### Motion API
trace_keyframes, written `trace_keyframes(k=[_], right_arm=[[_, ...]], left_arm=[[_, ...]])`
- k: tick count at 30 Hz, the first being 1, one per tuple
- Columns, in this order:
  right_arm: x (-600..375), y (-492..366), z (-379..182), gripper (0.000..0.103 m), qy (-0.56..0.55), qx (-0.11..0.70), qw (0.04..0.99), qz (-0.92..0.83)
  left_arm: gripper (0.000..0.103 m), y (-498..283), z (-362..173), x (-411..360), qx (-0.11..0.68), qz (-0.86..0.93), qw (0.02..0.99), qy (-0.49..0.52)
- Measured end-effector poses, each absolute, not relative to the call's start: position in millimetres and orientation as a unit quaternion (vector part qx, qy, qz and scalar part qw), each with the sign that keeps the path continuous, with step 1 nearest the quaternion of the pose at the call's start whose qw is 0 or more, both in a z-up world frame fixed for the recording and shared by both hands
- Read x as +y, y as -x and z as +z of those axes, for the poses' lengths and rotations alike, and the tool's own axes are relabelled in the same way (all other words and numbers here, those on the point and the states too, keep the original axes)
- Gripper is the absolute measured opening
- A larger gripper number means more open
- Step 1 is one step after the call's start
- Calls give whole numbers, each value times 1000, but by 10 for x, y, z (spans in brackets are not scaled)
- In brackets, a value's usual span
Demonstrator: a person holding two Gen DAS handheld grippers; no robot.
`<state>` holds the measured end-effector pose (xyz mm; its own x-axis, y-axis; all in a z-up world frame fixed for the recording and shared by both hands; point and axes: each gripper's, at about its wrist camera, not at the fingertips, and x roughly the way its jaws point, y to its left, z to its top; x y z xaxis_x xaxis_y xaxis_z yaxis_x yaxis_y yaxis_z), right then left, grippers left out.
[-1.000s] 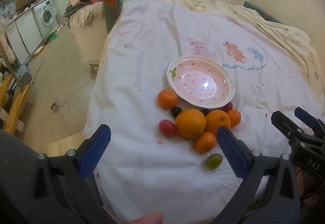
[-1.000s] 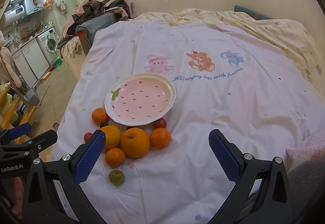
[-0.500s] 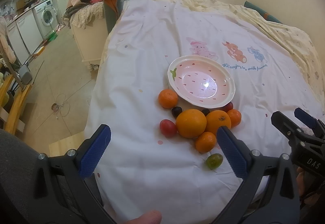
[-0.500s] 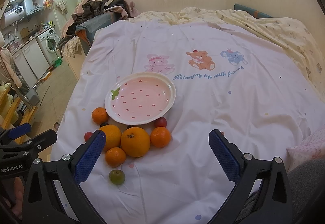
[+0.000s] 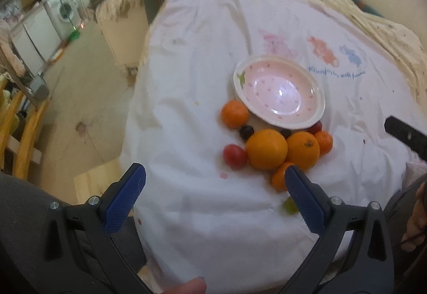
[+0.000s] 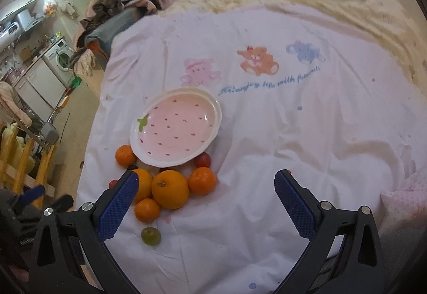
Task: Organize fruits
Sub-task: 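Grasp the large orange in the fruit cluster with the left gripper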
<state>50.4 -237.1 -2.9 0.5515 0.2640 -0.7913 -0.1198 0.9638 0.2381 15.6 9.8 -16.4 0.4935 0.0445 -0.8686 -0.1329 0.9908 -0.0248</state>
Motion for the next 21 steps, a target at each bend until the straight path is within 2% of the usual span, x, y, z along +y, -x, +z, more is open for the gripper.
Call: trace_keyframes(k=[7, 11, 18, 21], right_arm=[[-2458, -899, -251, 103, -109, 539, 826, 125], [-2493, -973, -369, 103, -112, 547, 821, 119], [-2598, -1019, -502, 103, -128, 557, 814, 102], [-2676, -1041, -510, 103, -140, 556, 814, 94]], left_arm=[[100, -391, -303, 55, 562, 29, 825, 55], [91, -621, -353, -9, 590, 13, 804, 74], [83, -1110, -620, -226, 652, -13, 753, 90], [83, -1267, -772, -299, 672, -7, 735, 88]])
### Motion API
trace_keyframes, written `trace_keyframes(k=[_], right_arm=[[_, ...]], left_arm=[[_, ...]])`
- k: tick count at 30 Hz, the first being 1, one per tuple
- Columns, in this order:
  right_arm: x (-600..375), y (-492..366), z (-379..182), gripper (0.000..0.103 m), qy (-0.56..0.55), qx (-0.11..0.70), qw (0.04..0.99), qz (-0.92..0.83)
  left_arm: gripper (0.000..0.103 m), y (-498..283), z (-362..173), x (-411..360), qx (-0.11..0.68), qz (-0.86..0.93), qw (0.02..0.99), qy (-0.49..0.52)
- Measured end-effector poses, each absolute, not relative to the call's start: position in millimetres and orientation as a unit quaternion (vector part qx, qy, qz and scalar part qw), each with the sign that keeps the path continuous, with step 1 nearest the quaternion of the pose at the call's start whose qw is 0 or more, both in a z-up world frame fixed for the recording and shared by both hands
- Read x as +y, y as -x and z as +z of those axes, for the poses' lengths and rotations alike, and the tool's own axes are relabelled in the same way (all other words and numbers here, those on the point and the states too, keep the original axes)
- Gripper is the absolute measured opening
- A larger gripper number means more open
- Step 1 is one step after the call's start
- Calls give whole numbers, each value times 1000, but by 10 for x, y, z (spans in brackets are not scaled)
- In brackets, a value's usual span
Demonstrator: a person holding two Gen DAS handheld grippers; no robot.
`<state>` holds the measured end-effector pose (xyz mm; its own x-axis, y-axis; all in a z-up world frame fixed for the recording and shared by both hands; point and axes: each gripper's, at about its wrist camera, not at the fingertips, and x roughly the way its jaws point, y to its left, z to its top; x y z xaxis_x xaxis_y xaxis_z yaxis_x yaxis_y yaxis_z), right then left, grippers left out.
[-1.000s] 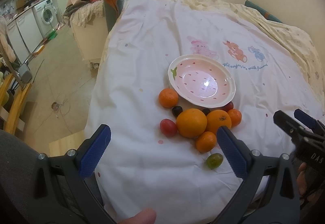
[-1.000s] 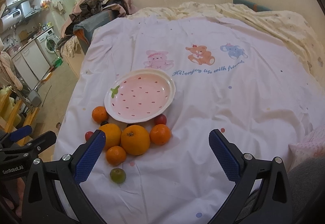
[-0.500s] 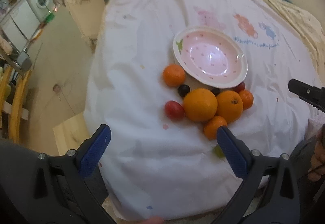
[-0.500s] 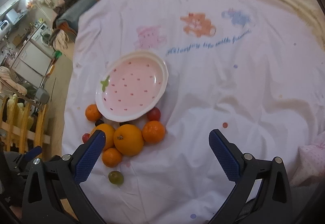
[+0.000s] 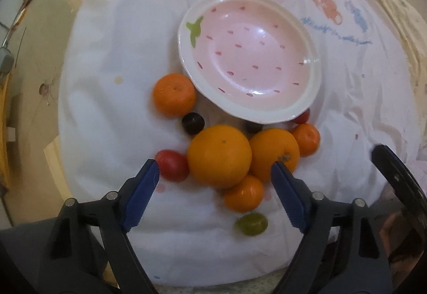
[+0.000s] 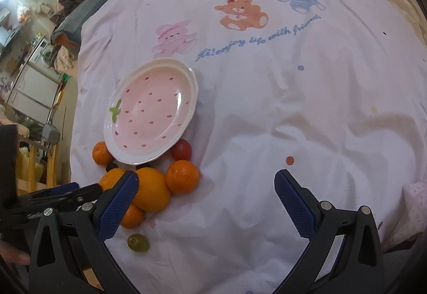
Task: Organize fruits
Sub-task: 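Grasp the large orange in the fruit cluster with the left gripper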
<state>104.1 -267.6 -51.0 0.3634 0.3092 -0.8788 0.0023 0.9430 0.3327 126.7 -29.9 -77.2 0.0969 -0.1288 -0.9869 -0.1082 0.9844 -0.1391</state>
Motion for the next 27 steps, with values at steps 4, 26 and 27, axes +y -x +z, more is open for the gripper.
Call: trace_keyframes(k=[4, 26, 27], right_arm=[[-2786, -1075, -545, 103, -166, 561, 806, 86], [-2738, -1092, -521, 103, -158, 562, 807, 90], [-2735, -1090, -518, 103, -157, 561, 807, 90]], left_arm=[[74, -1374, -959, -348, 697, -3, 710, 98], [50, -1493, -1051, -388, 714, -21, 695, 79], [50, -1467, -1012, -385, 710, -24, 699, 79]])
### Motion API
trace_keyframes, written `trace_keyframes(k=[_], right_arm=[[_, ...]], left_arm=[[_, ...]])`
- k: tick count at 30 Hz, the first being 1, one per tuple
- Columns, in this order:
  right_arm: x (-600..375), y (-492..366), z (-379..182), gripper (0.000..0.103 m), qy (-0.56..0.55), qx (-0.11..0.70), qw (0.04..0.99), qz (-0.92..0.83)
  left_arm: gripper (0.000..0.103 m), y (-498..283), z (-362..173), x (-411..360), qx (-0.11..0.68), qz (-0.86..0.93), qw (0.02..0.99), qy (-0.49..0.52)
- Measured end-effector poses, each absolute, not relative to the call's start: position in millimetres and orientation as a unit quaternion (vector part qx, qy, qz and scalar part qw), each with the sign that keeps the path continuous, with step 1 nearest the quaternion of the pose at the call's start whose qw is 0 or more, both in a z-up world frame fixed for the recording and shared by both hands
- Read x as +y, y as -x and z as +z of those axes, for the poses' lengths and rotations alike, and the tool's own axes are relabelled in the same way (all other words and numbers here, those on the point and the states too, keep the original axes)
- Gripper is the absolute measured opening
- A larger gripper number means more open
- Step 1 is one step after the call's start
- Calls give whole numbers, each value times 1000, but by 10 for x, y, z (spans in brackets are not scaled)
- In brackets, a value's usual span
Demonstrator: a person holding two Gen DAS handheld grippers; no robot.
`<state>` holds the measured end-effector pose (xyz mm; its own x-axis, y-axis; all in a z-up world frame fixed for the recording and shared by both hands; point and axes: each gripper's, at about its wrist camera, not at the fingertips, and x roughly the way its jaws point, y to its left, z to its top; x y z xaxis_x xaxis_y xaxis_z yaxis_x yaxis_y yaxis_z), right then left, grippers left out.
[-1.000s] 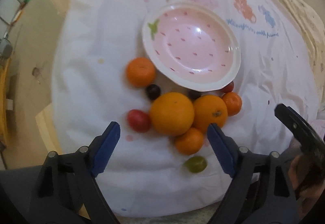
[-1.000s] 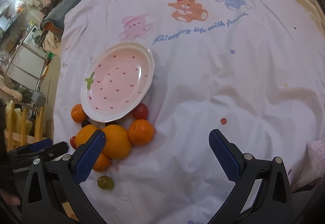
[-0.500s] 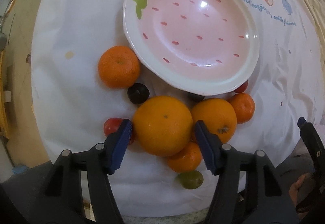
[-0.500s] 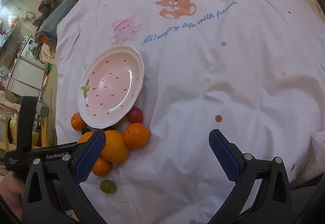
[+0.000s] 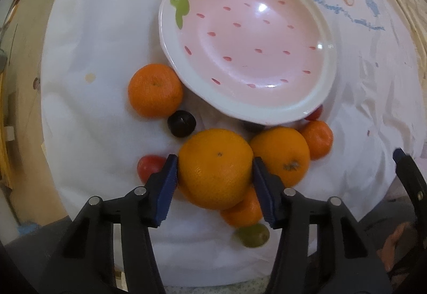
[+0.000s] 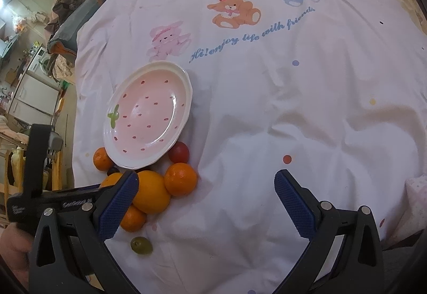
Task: Organize fruits
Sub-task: 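Grasp the large orange in the fruit cluster with the left gripper, then grasp the large stemmed orange with the right gripper while the left gripper holds its orange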
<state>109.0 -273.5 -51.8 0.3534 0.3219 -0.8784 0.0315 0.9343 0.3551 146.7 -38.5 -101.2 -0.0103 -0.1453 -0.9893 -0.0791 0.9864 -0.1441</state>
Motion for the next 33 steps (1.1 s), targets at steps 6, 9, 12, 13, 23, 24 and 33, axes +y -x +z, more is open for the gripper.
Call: trace_keyframes(k=[6, 9, 12, 13, 23, 24, 33], right_arm=[[-2748, -1073, -512, 103, -154, 558, 810, 89], [-2759, -1064, -523, 103, -154, 560, 810, 86], [-2762, -1057, -540, 103, -152, 561, 809, 83], [-2759, -1058, -549, 103, -151, 563, 809, 82], [-2623, -1006, -704, 100, -163, 601, 774, 115], [-2592, -991, -732, 96, -176, 610, 763, 126], [-2100, -1031, -1083, 81, -247, 653, 703, 132]], left_arm=[[50, -1368, -511, -332, 664, -41, 742, 87], [50, -1294, -262, -262, 631, -45, 770, 85], [50, -1185, -106, -166, 602, -31, 796, 59], [50, -1139, -82, -107, 595, -27, 802, 52], [50, -857, -418, 186, 587, -8, 806, 76], [50, -842, -425, 192, 585, -6, 807, 78], [50, -853, -420, 229, 588, -11, 803, 95]])
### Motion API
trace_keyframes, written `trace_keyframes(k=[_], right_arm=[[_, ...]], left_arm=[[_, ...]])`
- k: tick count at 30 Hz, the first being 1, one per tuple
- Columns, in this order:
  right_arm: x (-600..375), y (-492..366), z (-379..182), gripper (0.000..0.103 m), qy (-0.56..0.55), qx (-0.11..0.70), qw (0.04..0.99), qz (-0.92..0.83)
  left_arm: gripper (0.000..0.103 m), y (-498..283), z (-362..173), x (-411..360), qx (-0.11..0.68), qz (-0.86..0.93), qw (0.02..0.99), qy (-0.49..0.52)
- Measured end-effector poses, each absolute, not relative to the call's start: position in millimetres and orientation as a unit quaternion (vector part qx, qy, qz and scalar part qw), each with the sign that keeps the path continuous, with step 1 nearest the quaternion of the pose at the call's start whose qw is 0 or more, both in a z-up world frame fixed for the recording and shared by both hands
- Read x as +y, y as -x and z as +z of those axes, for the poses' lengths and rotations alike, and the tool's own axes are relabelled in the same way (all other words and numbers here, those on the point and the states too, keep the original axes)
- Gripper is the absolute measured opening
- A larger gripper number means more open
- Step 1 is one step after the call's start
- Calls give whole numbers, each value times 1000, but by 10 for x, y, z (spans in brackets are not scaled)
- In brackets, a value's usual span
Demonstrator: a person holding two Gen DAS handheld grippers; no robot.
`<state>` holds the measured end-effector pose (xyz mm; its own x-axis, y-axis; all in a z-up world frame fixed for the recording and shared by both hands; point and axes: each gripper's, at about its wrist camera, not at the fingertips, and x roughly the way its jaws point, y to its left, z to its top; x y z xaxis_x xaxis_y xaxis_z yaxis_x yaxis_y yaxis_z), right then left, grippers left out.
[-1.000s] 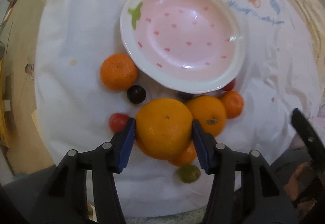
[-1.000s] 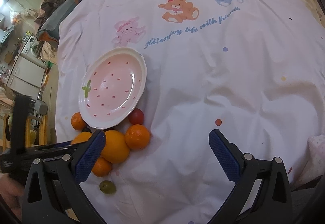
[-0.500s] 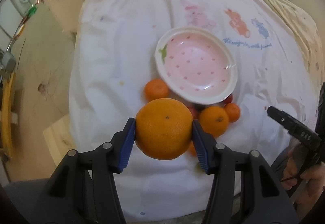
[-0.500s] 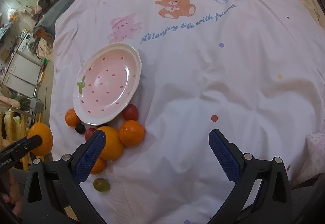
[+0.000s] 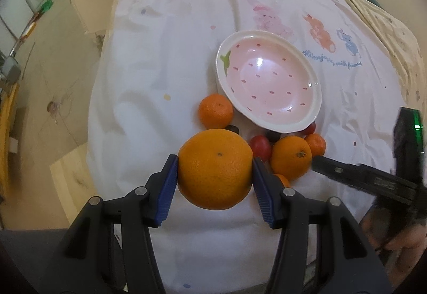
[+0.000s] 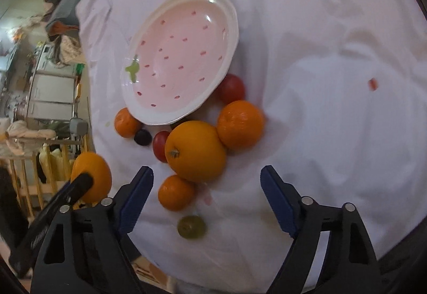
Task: Organize fruits
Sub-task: 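Grasp the large stemmed orange with the right gripper while the left gripper holds its orange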
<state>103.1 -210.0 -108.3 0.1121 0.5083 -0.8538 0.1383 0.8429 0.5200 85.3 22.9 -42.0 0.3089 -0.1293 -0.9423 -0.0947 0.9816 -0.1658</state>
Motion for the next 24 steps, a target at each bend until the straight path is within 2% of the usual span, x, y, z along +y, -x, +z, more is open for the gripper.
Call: trace_keyframes(k=[10, 12, 14, 24], right_arm=[[-1822, -1149, -1365, 77, -251, 659, 703, 95], [-1799, -1166, -1369, 65, -246, 658, 705, 98], [-1786, -1175, -1347, 63, -236, 657, 708, 106], [-2008, -982, -1131, 61, -249, 647, 708, 137]], left_arm=[[50, -851, -467, 266, 593, -4, 800, 95], [50, -857, -459, 250, 590, -5, 802, 92], [50, -864, -452, 239, 589, -6, 803, 89], [50, -876, -441, 245, 584, 1, 807, 87]])
